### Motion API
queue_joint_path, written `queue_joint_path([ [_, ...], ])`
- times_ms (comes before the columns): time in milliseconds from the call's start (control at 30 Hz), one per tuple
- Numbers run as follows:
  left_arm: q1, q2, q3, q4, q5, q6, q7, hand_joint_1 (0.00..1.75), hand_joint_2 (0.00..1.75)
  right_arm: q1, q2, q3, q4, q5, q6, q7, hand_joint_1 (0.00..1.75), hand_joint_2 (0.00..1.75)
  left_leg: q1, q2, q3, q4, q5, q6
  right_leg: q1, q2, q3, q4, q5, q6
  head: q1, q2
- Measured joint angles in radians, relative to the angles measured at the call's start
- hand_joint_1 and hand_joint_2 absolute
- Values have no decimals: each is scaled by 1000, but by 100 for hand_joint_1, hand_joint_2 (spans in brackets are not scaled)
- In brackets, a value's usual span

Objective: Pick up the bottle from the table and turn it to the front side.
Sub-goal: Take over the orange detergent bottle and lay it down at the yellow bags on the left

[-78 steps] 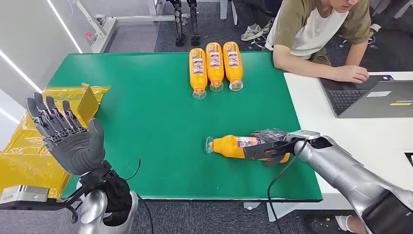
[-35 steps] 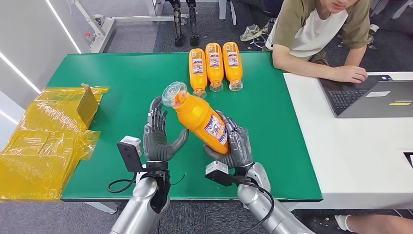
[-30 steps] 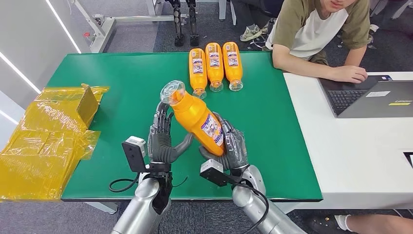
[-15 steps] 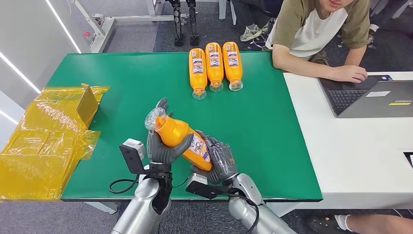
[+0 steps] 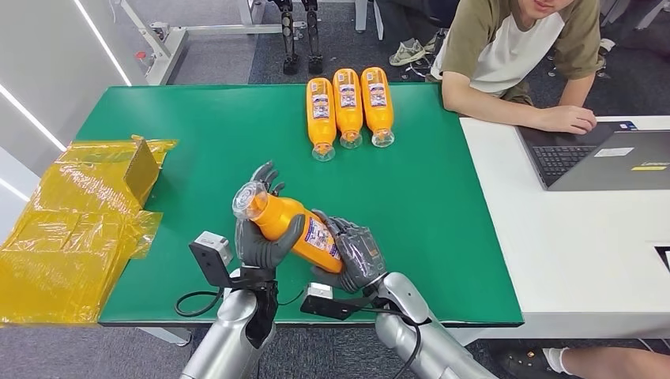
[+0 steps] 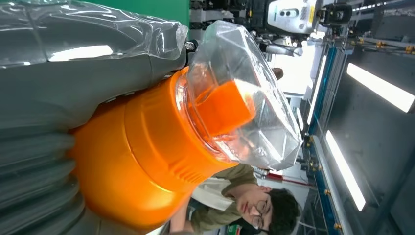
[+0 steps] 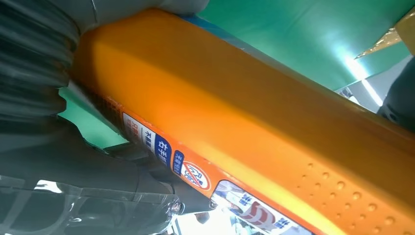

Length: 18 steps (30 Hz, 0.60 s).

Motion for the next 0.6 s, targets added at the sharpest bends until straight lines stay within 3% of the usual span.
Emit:
queue_joint_path([
  [333, 0, 0, 0, 0, -9, -47, -5, 175, 175, 4, 0, -20, 10, 43, -11, 3, 175, 175, 0, 0, 0, 0, 0, 0, 0, 0, 0, 0, 0, 0, 0, 0],
  [367, 0, 0, 0, 0, -9, -48, -5, 175, 175, 5, 0, -21, 10, 53, -17, 7, 165, 175, 0, 0, 0, 0, 0, 0, 0, 0, 0, 0, 0, 0, 0, 0],
  [500, 0, 0, 0, 0, -15, -47, -5, 175, 175, 14, 2, -25, 9, 74, -57, 19, 8, 175, 0, 0, 0, 0, 0, 0, 0, 0, 0, 0, 0, 0, 0, 0],
  [533, 0, 0, 0, 0, -19, -44, -3, 175, 175, 20, 4, -26, 7, 70, -73, 15, 0, 175, 0, 0, 0, 0, 0, 0, 0, 0, 0, 0, 0, 0, 0, 0],
  [600, 0, 0, 0, -2, -30, -22, -2, 175, 175, 35, 12, -29, 0, 46, -117, -2, 0, 175, 0, 0, -1, 0, 0, 0, 0, 0, 0, 0, 0, 0, 0, 0],
])
